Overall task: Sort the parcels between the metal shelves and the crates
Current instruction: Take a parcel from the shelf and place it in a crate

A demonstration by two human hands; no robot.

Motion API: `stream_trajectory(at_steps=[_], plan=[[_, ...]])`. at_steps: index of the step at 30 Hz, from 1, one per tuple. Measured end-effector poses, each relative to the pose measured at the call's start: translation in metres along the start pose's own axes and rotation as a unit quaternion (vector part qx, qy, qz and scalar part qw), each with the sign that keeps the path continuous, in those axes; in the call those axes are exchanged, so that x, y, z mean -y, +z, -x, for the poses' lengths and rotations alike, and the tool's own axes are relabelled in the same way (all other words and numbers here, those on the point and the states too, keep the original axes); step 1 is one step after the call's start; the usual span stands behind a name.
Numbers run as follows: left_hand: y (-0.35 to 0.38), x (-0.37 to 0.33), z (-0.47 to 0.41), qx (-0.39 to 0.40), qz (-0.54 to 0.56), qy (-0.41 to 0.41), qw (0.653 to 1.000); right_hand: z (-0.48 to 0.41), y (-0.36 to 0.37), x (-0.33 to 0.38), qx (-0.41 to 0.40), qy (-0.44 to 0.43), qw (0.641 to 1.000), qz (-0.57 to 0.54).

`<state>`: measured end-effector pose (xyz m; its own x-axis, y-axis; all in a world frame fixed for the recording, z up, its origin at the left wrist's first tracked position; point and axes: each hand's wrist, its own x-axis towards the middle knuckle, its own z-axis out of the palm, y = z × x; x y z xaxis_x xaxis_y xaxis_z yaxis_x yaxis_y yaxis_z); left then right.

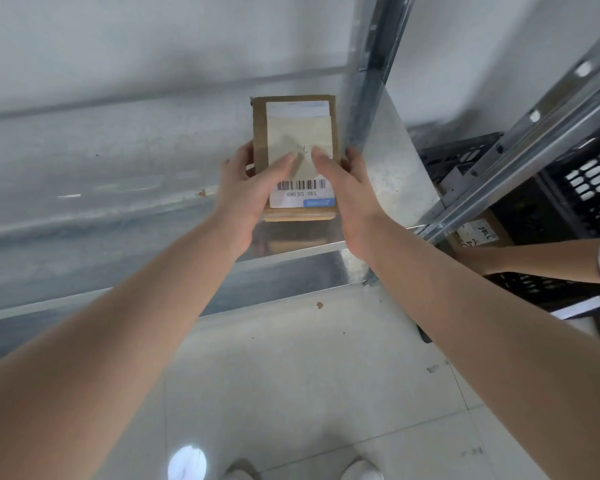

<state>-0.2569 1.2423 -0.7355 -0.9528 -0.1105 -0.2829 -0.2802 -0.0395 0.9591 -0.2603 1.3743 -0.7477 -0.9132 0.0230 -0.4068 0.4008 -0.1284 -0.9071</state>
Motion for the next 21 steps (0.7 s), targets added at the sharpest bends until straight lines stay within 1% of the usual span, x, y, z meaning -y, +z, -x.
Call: stream_trajectory(at_steps=[2,4,6,10,13,19,21], plan=[[0.000,0.001,0.002,-0.007,0.002,0.007,1.000,0.002,0.007,0.000,-0.010,-0.029,0.998,0.049],[0.001,0.003,0.005,-0.004,0.030,0.012,0.999,0.003,0.012,-0.002,-0.024,-0.057,0.996,0.066],[-0.003,0.008,0.006,-0.001,0.049,0.018,0.999,0.006,0.018,-0.002,-0.007,-0.073,0.996,0.051],[-0.014,0.007,0.011,0.002,0.045,0.023,0.999,0.009,0.025,-0.004,0.048,-0.092,0.994,0.038],[-0.023,-0.001,0.018,-0.006,0.043,0.028,0.999,0.021,0.027,0.005,0.084,-0.096,0.992,0.015],[-0.050,-0.030,0.059,-0.023,0.070,0.040,0.996,0.063,0.054,0.033,0.121,-0.071,0.989,0.035],[-0.063,-0.040,0.081,-0.044,0.071,0.034,0.996,0.080,0.065,0.039,0.138,-0.070,0.987,0.037]])
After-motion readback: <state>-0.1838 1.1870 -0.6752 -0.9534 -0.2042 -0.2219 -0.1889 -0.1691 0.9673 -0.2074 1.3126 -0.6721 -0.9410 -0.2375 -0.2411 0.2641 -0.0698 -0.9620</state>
